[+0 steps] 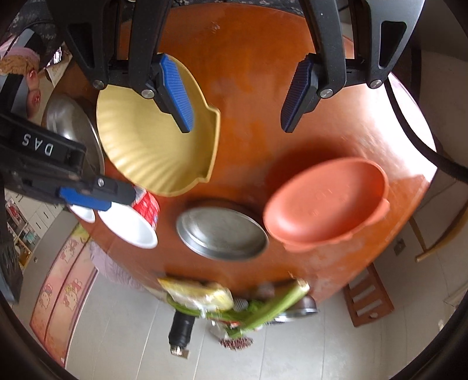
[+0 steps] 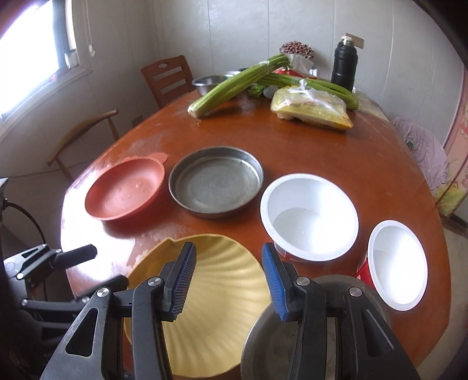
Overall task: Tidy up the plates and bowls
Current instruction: 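Grip the rim of the yellow shell plate with the left tool, then lift the yellow plate with the left tool and carry it toward the orange plate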
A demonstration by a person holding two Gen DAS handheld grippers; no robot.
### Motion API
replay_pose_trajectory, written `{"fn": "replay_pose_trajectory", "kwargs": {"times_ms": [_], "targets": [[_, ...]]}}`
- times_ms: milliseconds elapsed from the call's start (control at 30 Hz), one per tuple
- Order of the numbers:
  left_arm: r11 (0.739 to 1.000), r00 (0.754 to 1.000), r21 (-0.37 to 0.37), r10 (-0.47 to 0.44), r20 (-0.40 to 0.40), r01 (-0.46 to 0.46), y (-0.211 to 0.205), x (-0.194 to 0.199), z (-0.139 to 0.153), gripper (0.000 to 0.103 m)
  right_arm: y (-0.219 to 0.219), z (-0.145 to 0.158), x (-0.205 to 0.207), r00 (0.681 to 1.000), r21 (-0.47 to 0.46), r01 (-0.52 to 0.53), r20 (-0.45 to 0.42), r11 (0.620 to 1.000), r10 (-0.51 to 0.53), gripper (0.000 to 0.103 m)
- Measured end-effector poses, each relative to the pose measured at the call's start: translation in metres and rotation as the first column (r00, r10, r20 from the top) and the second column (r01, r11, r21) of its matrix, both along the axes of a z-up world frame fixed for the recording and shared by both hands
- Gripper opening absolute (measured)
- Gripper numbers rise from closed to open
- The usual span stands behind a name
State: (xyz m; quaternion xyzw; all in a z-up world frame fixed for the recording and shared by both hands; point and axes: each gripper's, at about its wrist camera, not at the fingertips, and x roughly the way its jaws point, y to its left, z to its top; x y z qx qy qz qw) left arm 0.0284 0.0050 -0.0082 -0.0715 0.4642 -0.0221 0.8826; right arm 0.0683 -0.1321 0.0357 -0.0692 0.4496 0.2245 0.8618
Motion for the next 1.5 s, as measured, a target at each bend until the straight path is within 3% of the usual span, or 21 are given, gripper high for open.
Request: {"fn": "replay_pose_trajectory", "kwargs": {"times_ms": [167,667,1000,1500], "targets": [[1.0,0.999,-0.023,0.003,-0.034,-0.003,-0.005,0.001,-0.012,0.062,0.001,-0.013,0.007,0.999,-0.028,-0.008,-0.036,1.0,0.007,0.048],[1.0,0.997,-0.001,0.0,-0.08,0.0,-0.013,0.011,-0.028,0.062,0.014,-0.037,0.026,0.996,-0.126,-0.049,-0.074,0.991,0.04,0.048],[1.0,0.997,0.018,0.019,-0.073,-0.018,-0.003,0.014,-0.03,0.062,0.021,-0.049,0.035,0.99,-0.119,-0.071,-0.133,0.99,0.054,0.048],[0.988,0.986,0.03,0.151,-0.067,-0.149,0.05,0.022,-0.03,0.062,0.056,-0.05,0.015,0.973,-0.073,-0.169,-0.172,0.983,0.155,0.048]]}}
